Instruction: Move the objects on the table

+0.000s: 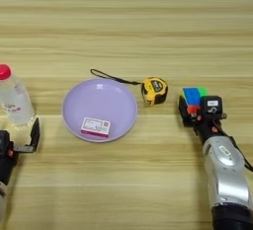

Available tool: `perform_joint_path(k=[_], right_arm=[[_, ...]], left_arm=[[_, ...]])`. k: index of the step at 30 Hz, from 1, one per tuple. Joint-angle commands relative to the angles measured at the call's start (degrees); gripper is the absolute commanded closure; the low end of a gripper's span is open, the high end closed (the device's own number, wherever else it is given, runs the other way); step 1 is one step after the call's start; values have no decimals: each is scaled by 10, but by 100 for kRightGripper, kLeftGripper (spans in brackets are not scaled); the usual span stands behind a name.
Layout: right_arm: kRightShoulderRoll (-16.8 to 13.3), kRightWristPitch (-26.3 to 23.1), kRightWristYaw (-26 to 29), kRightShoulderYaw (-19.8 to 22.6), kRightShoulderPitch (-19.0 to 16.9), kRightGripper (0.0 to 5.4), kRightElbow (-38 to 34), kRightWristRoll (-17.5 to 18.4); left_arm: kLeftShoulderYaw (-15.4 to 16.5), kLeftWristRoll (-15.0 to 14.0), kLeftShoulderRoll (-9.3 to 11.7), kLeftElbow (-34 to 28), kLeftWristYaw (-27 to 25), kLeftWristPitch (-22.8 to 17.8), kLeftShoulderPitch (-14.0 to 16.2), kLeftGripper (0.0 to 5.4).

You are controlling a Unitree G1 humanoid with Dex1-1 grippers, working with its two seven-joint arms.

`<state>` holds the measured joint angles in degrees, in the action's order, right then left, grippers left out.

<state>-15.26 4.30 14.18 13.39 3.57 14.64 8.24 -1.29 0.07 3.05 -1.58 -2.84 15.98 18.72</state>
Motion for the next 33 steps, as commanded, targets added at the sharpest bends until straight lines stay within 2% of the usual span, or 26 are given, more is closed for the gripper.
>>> perform_joint_path(k=[1,19,20,28,33], right_arm=[[-7,10,-3,4,0,208,15,-2],[-16,34,-18,7,-2,208,58,-10],[-16,35,-17,6,-2,179,58,-10],[-14,47,-16,2,-7,100,41,-11],[-11,59,-22,0,-12,45,5,-20]], left_arm=[[0,5,0,-2,0,-7,1,0],[1,3,2,-5,-1,-7,5,0],[1,3,2,-5,-1,-7,5,0],[1,3,2,-8,-1,-8,8,0],[2,3,3,-8,-2,-8,7,0]])
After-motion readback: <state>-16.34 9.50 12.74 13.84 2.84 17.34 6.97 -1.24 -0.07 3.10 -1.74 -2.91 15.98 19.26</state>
